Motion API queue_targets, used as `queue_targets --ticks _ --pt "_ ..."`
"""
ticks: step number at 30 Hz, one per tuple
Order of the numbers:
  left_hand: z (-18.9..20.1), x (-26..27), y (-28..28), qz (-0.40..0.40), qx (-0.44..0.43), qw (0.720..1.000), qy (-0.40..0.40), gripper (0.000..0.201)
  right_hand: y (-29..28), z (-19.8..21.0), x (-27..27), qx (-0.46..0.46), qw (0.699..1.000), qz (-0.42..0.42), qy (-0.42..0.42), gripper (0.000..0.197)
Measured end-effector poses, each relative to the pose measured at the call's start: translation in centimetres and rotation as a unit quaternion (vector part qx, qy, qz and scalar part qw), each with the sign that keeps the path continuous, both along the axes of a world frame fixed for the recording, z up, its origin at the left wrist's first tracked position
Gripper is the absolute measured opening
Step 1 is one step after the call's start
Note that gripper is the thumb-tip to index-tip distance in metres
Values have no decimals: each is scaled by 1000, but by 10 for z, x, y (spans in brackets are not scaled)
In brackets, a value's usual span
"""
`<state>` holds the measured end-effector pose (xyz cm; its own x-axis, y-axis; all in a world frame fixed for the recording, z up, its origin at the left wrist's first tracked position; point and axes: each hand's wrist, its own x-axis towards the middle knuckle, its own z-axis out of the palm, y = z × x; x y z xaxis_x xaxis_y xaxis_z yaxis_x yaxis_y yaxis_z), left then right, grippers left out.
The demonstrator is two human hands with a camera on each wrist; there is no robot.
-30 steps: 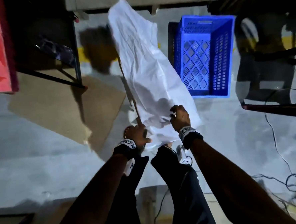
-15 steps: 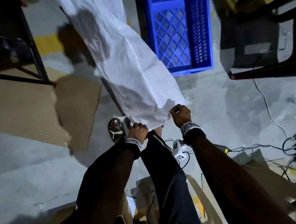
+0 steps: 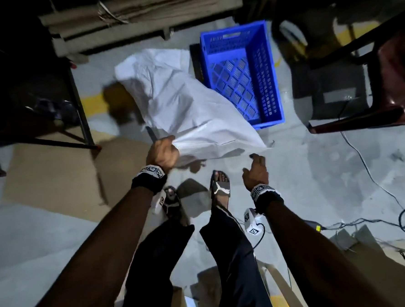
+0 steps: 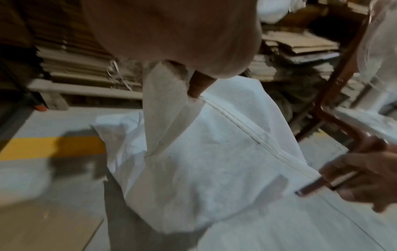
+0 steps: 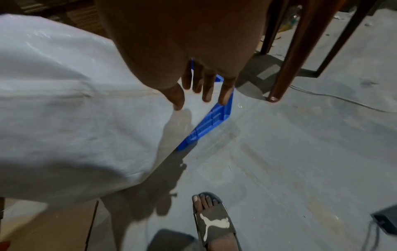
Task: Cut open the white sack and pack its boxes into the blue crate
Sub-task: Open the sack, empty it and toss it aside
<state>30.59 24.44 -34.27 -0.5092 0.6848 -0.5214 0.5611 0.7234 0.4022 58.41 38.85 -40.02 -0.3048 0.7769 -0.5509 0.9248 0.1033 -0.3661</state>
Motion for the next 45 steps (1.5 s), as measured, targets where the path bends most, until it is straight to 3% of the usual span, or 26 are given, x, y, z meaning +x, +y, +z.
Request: queue_targets --ticks 2,6,8,10,13,17,19,23,27,32,37,40,42,45 --pt "14 -30 9 111 13 993 30 37 17 5 -22 65 997 26 -31 64" --pt "22 -76 4 143 -4 988 60 40 57 9 -81 94 991 29 -87 85" --pt "23 -92 -2 172 1 984 55 37 75 9 -104 79 984 84 -132 75" --pt "22 -100 -10 178 2 982 55 37 82 10 -117 70 973 161 -146 49" --pt "31 -102 -17 129 -12 991 38 48 75 12 -131 36 990 118 -62 37" --pt "49 -102 -12 54 -25 996 71 36 57 35 -157 7 995 95 25 38" --pt "58 -101 -13 84 -25 991 103 32 49 54 -172 20 993 105 39 35" --pt "88 -105 -24 212 -8 973 94 31 43 114 -202 54 984 167 32 33" --pt "136 -115 -31 196 13 974 117 32 59 179 -212 59 970 236 18 38" --pt "194 -124 -35 172 18 974 148 36 72 250 -203 43 947 315 -40 79" --pt "238 -114 -33 183 19 970 161 31 62 290 -193 126 942 309 -36 52" --pt "260 -111 -34 190 19 968 162 24 61 316 -191 185 924 328 -67 46" --pt "276 -107 -33 193 18 966 169 23 65 328 -189 214 910 345 -87 53" --pt "296 -109 -32 190 44 965 177 24 73 339 -187 255 893 362 -77 77"
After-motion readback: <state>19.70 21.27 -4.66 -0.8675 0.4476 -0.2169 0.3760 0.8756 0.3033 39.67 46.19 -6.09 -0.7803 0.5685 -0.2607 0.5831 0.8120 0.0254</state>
